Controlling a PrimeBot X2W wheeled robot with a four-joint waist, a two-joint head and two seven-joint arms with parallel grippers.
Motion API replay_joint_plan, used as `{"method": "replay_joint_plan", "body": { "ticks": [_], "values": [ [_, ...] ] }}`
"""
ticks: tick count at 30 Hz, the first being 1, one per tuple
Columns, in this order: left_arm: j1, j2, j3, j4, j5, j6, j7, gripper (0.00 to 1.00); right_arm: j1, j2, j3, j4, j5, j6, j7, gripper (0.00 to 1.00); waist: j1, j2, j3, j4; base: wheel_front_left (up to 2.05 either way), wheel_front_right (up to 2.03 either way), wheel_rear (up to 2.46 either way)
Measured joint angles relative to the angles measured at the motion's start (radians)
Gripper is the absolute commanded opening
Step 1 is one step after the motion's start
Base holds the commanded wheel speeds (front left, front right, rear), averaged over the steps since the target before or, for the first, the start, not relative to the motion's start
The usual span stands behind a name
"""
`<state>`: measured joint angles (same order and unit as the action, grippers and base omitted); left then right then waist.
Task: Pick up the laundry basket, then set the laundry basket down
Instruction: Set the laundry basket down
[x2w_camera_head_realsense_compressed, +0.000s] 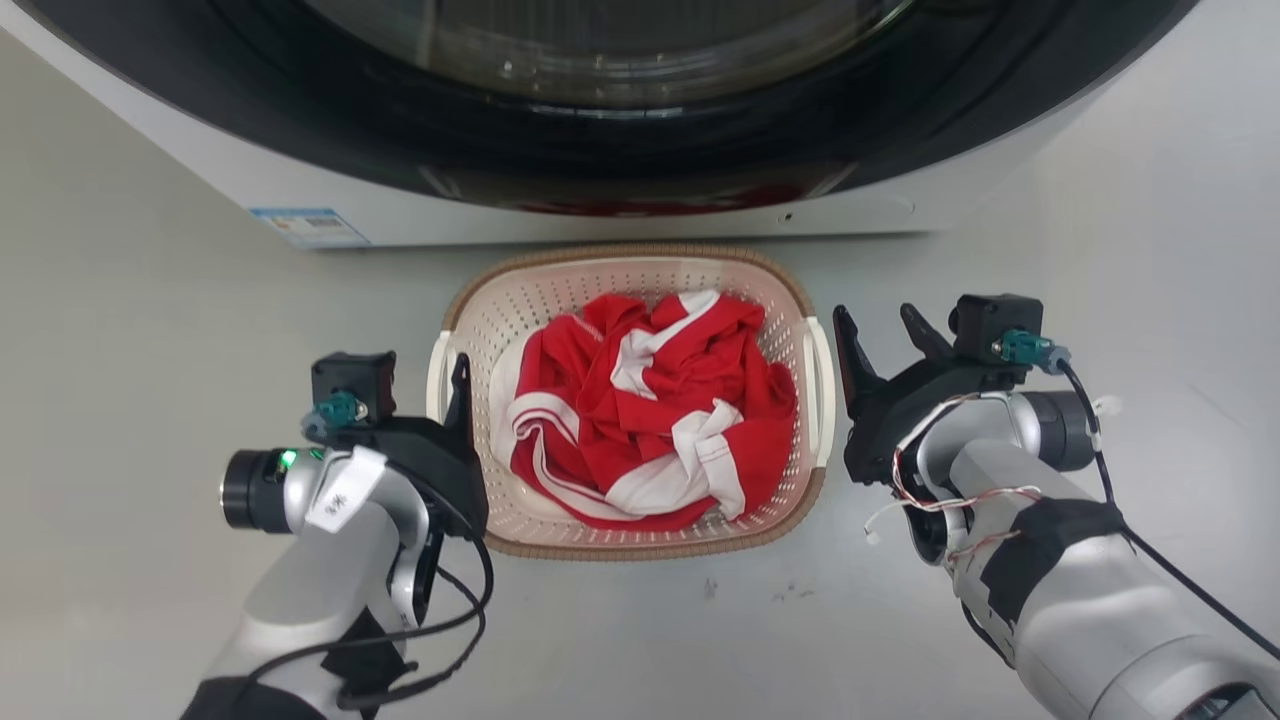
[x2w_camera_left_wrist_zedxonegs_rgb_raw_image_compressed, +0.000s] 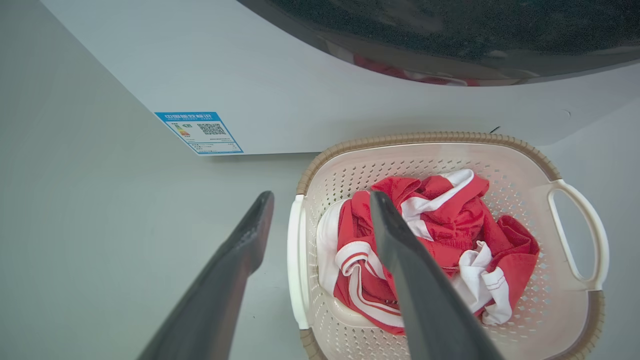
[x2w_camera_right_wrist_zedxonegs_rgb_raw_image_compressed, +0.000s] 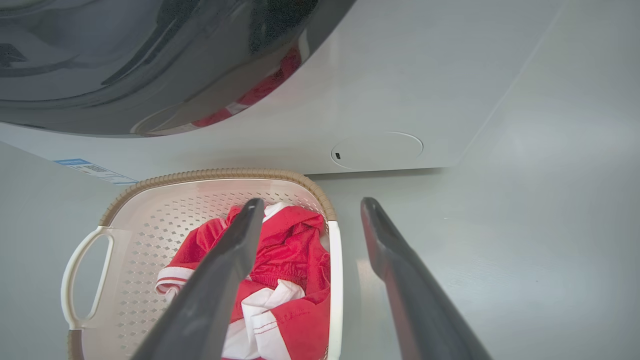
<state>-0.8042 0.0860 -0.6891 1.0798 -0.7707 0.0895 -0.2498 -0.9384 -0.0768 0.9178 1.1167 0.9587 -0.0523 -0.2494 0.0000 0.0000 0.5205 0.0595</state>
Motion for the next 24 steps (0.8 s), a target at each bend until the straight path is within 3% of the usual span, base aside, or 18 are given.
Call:
{"method": "replay_joint_plan", "body": {
  "ticks": [10, 24],
  "values": [
    [0.183, 0.008, 0.065, -0.142, 0.054, 0.025, 0.0, 1.0, 0.156, -0.038, -0.103, -0.134, -0.036, -0.035, 0.0, 1.0, -0.0001, 0.0, -0.146, -0.007, 0.0, 0.0, 0.0],
    [0.482, 0.07, 0.151, -0.394, 0.18, 0.034, 0.0, 1.0, 0.485, -0.066, -0.231, -0.382, -0.165, -0.064, 0.0, 1.0, -0.0003, -0.0001, -0.351, -0.014, 0.0, 0.0, 0.0]
  ]
}}
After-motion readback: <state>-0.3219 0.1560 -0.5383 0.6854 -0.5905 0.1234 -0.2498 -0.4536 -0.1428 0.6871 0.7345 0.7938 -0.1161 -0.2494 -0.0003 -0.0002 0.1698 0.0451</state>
